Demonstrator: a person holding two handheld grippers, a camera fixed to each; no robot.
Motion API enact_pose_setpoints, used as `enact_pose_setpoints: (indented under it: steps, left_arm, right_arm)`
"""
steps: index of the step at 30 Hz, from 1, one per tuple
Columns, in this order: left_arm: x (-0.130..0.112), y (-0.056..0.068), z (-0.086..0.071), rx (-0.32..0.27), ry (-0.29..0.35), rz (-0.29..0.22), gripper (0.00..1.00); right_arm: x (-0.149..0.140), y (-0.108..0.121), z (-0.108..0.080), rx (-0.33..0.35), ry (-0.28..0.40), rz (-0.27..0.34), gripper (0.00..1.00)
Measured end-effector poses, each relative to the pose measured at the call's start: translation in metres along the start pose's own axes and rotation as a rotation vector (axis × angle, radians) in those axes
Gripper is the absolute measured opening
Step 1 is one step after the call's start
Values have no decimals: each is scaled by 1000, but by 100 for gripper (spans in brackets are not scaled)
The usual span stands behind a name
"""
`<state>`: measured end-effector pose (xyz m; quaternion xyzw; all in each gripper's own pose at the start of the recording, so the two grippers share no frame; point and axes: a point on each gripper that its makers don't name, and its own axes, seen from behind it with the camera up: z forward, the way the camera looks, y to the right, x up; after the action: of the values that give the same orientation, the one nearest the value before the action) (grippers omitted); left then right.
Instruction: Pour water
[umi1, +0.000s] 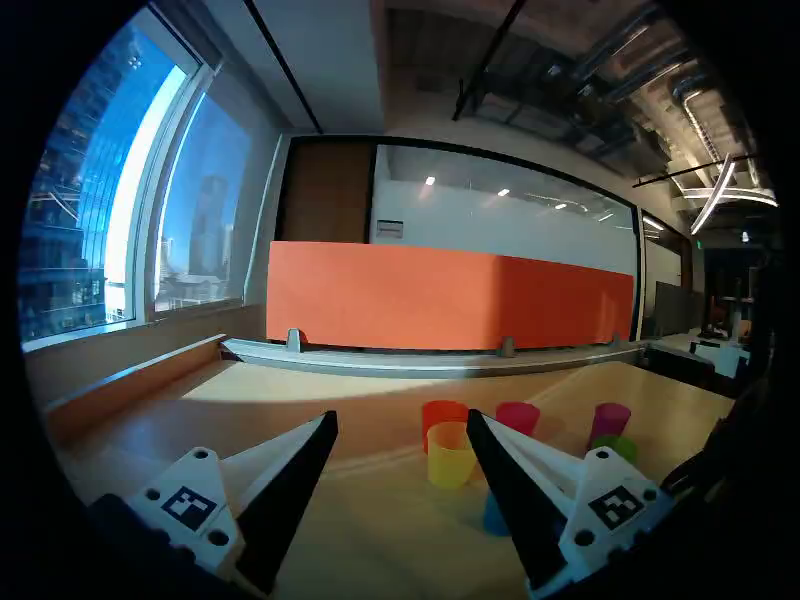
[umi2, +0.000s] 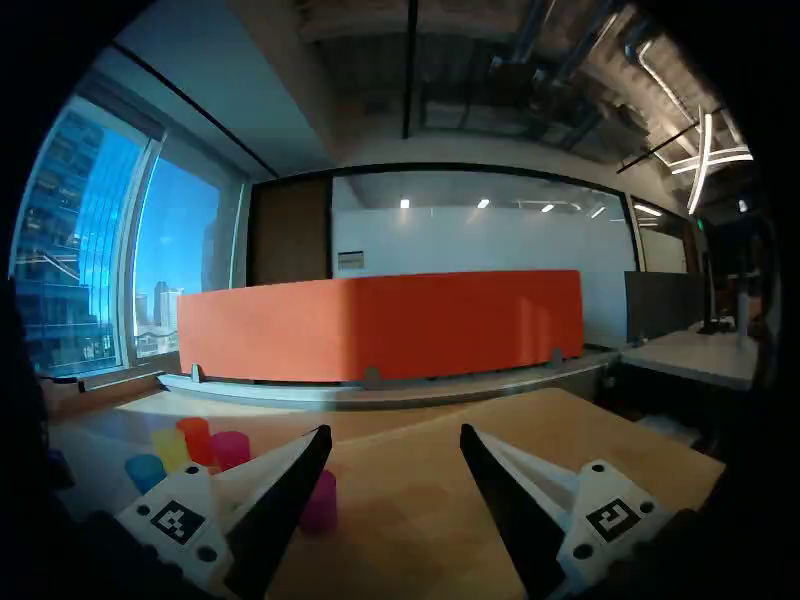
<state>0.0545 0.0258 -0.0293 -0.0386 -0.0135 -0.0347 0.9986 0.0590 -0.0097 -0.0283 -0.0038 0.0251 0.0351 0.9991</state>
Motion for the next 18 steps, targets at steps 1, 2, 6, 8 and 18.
enact_pose_setpoints:
  steps: [1,2,6,8,18]
  left_arm:
    - [0,0,0,-1,1,2,96]
    - [1,0,0,-1,1,4,96]
    - [-1,0,0,-6,3,10,96]
    - [-3,-1,0,-3,2,14,96]
    - [1,-8,1,31,26,59,96]
  right_arm:
    - [2,0,0,-1,7,-3,99]
    - [3,1,0,-2,14,-7,99]
    - [7,1,-2,-2,34,-18,99]
    - [6,1,-2,-5,31,-20,99]
    - [6,2,-1,-10,37,5,99]
